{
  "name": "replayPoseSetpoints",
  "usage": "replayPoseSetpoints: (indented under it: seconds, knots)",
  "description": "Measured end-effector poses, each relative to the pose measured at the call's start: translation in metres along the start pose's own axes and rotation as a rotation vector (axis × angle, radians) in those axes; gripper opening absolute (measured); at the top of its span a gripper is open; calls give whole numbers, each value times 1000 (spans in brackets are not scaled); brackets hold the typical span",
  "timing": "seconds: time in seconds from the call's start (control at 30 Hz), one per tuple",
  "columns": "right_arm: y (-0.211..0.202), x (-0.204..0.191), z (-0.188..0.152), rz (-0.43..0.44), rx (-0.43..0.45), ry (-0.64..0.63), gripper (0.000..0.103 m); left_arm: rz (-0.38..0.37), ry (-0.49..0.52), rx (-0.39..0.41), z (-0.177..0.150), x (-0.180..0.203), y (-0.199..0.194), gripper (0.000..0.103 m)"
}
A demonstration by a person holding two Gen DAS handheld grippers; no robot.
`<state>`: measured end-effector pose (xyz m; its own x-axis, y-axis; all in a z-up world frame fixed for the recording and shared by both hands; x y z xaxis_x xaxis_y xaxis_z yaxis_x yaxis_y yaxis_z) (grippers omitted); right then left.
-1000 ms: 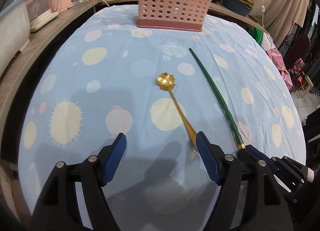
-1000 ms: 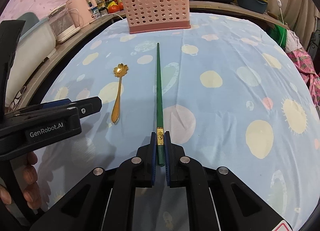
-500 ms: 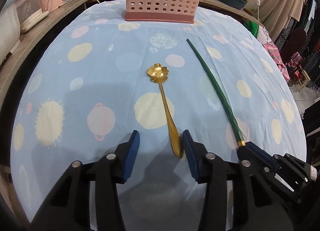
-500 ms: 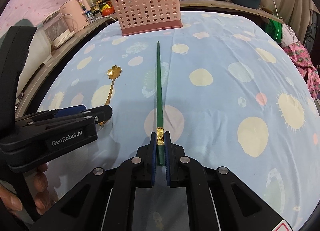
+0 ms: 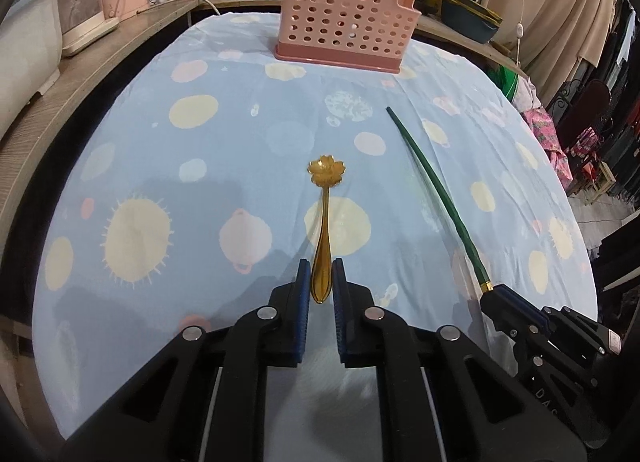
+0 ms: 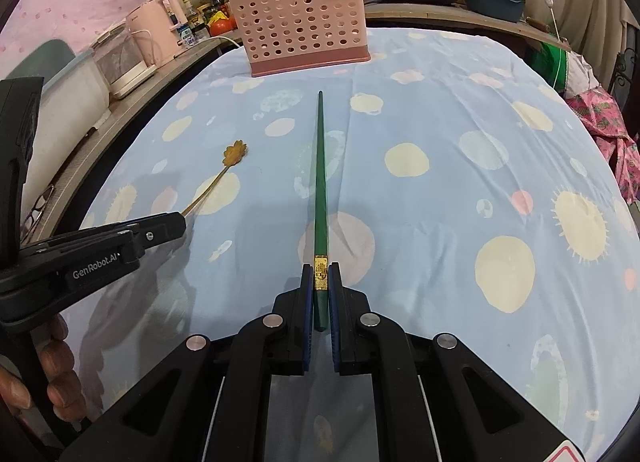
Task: Organize utensils
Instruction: 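Grasp the green chopstick with the right tool while the left tool grasps the gold spoon, then lift the green chopstick and gold spoon and lower them into the pink basket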
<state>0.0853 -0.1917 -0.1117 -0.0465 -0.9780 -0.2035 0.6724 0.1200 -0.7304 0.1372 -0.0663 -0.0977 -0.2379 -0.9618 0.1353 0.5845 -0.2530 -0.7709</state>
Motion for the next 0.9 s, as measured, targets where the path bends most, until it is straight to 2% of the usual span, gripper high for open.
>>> replayPoseSetpoints:
  seconds: [0.33, 0.43, 0.9]
  knots:
    - [-30, -4, 30, 30, 81, 19, 7, -10, -33, 92, 32, -7, -35, 8]
    - [-42, -4, 46, 39, 124, 29, 7, -15, -41, 114, 44, -9, -42, 1]
    - [-90, 1, 140, 92, 337, 74, 7, -32, -68, 189, 92, -18, -57, 1]
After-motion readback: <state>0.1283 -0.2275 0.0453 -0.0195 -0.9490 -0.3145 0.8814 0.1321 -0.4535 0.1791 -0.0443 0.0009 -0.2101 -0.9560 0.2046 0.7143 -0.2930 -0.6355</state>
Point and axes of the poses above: each gripper's, at about its wrist camera, not at the fingertips, and y roughly the way its jaws point, x to its right, z to its top, the point moved 8 cm from there along y, roughly the way its jaws point, and after that the axes turned 5 degrees about x, right-handed, at the moved point
